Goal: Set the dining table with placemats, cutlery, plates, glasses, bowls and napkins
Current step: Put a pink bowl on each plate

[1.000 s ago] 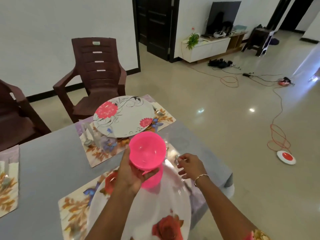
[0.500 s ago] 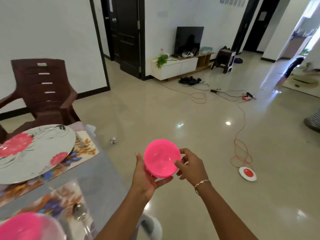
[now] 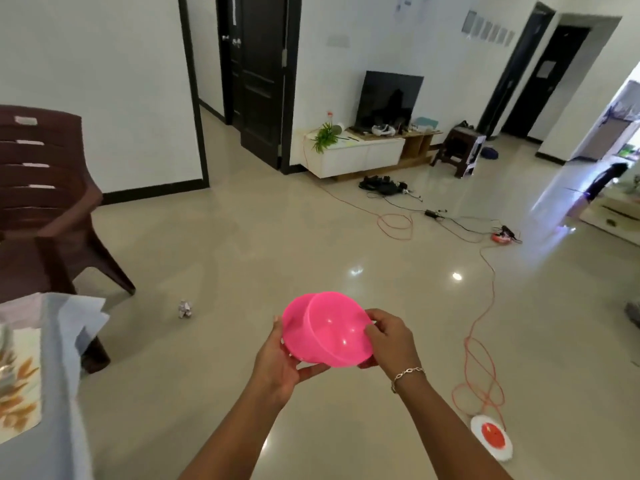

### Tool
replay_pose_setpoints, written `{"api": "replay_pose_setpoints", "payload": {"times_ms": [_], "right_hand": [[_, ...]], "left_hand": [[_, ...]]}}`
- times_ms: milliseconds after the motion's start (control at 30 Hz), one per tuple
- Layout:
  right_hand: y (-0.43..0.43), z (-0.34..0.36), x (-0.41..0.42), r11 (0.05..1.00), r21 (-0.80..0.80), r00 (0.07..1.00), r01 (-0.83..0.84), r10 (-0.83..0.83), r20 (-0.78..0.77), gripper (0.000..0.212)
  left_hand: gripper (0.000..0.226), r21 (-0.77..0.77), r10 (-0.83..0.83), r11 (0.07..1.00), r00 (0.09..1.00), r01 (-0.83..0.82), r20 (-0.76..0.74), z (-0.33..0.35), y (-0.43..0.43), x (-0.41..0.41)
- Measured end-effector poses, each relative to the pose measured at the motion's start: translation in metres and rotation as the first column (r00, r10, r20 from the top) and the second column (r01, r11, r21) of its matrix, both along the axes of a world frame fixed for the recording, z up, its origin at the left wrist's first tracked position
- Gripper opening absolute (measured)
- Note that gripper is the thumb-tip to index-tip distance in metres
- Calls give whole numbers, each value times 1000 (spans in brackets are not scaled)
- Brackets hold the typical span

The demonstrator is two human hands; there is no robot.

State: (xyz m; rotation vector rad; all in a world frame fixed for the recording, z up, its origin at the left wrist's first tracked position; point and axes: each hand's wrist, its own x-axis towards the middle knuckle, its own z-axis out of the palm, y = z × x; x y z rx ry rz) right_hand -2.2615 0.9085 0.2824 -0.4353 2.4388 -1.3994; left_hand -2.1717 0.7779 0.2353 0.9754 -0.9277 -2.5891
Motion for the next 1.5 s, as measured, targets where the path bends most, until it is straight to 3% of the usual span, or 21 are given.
{"api": "replay_pose_setpoints", "payload": {"times_ms": [233, 400, 567, 800, 1100, 1500], "right_hand": [[-74, 7, -142, 996, -84, 1000, -29, 29, -7, 26], [-158, -13, -212, 982, -112, 986, -151, 158, 54, 25], [-267, -25, -269, 923, -144, 926, -356, 370, 80, 24], [-431, -13, -320, 723, -134, 721, -678, 689, 66, 21], [-612, -29, -252, 429, -138, 417, -892, 902, 111, 24], [-826, -40, -49, -1, -96, -9, -995, 996, 85, 22]], "left_hand": [[42, 63, 183, 981, 982, -185, 46, 2, -76, -102], [43, 36, 376, 925, 924, -379, 67, -4, -145, -141], [42, 24, 570, 820, 819, -572, 58, -9, -216, -173], [52, 33, 812, 579, 579, -815, 74, 3, -313, -199], [46, 41, 980, 177, 180, -983, 81, 3, -399, -141], [43, 34, 970, -237, -235, -971, 69, 7, -529, 18]]}}
